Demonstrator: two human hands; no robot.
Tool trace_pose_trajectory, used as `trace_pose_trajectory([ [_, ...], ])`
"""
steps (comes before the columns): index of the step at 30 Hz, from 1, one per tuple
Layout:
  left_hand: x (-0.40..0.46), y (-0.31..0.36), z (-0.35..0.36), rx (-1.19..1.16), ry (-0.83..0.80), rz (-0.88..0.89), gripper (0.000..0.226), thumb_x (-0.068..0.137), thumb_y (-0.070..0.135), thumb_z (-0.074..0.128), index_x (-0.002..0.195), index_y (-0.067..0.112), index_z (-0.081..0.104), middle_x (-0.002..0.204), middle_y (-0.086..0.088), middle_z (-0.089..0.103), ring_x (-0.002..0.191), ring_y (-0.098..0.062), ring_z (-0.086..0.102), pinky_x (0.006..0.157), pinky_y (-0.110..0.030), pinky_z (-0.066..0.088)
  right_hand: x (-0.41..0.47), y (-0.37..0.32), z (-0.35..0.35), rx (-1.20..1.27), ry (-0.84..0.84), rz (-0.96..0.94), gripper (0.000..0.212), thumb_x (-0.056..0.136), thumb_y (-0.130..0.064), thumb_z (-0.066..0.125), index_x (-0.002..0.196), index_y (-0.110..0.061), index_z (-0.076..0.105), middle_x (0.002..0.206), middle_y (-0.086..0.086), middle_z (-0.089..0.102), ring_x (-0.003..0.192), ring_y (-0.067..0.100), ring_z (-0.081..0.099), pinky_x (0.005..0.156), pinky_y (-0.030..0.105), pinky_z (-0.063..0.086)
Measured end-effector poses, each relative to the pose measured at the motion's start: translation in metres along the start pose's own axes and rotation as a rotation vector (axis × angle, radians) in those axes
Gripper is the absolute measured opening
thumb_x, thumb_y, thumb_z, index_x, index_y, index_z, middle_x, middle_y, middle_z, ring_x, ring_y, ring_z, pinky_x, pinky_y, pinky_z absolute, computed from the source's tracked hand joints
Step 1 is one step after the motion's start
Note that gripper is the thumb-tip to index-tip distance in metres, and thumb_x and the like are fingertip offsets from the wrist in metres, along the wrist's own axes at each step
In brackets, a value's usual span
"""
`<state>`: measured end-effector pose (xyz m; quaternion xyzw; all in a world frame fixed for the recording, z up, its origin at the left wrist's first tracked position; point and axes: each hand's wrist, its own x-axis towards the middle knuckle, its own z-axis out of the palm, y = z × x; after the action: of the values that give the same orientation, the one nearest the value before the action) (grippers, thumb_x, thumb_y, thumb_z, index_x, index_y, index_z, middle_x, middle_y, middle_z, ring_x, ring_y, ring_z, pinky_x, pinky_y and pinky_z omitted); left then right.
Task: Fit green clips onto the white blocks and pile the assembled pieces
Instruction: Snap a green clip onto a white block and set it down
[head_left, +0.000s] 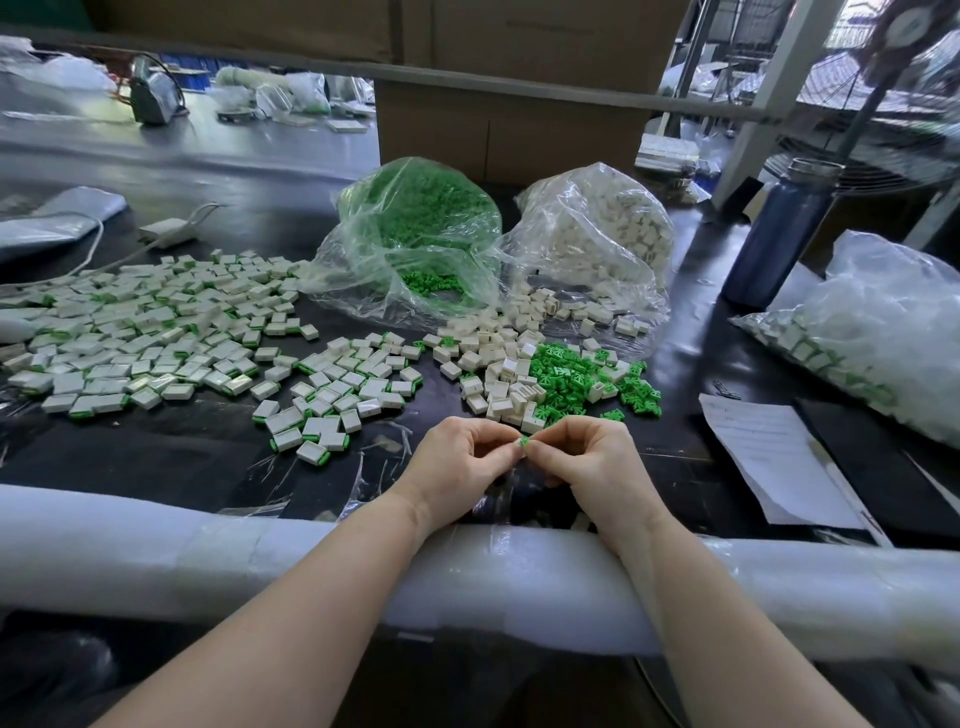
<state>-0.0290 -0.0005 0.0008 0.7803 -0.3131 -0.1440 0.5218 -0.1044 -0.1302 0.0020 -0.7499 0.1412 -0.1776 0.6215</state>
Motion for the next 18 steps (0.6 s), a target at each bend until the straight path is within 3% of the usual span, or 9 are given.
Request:
trace_pose_trajectory([
  [3, -0.0004, 0.0012, 0.0001, -0.002, -0.007, -0.004, 0.013, 0.085, 0.010, 0.062, 0.089, 0.020, 0.070, 0.087, -0.007, 0.072, 0.085, -0.023, 0.066, 0.083, -0.033, 0.051, 0.0000, 0.0002, 0.0010, -0.005, -0.024, -0.009, 0.018, 0.074, 0.001, 0.073, 0.063, -0.011, 0.066, 0.050, -0.004, 0.062, 0.046, 0.002, 0.053, 0.047, 0.014, 0.042],
  [9, -0.0012, 0.0032, -0.0025, -0.077, -0.027, 0.007, 0.012, 0.086, 0.005, 0.058, 0.086, 0.012, 0.067, 0.075, -0.003, 0.064, 0.066, -0.009, 0.054, 0.066, -0.020, 0.046, -0.0002, 0.0010, -0.0011, 0.080, 0.003, -0.025, 0.011, 0.079, -0.003, 0.069, 0.073, -0.011, 0.066, 0.060, -0.004, 0.065, 0.056, 0.006, 0.059, 0.054, 0.017, 0.047],
  [11, -0.0008, 0.0043, -0.0030, -0.115, -0.030, 0.025, 0.013, 0.087, 0.002, 0.057, 0.088, 0.012, 0.066, 0.086, -0.005, 0.063, 0.073, -0.008, 0.056, 0.070, -0.012, 0.045, 0.0003, 0.0012, -0.0009, 0.101, -0.011, -0.025, 0.005, 0.084, -0.006, 0.065, 0.081, -0.010, 0.067, 0.067, -0.005, 0.067, 0.063, 0.006, 0.062, 0.058, 0.018, 0.051],
  [14, -0.0006, 0.0053, -0.0035, -0.102, -0.031, 0.064, 0.011, 0.087, 0.003, 0.059, 0.089, 0.012, 0.065, 0.106, -0.006, 0.052, 0.088, -0.005, 0.054, 0.079, -0.003, 0.040, 0.0004, -0.0003, 0.0023, 0.137, -0.148, 0.020, 0.014, 0.091, -0.016, 0.055, 0.086, -0.012, 0.068, 0.072, -0.004, 0.068, 0.071, 0.008, 0.063, 0.065, 0.019, 0.053],
  [18, -0.0020, 0.0054, -0.0044, -0.084, -0.055, 0.075, 0.010, 0.088, 0.006, 0.059, 0.091, 0.014, 0.065, 0.116, -0.009, 0.044, 0.092, -0.007, 0.051, 0.078, -0.001, 0.039, 0.0004, -0.0041, 0.0039, 0.073, -0.269, 0.038, 0.021, 0.090, -0.023, 0.052, 0.082, -0.015, 0.069, 0.066, -0.008, 0.066, 0.066, 0.004, 0.061, 0.061, 0.014, 0.049],
])
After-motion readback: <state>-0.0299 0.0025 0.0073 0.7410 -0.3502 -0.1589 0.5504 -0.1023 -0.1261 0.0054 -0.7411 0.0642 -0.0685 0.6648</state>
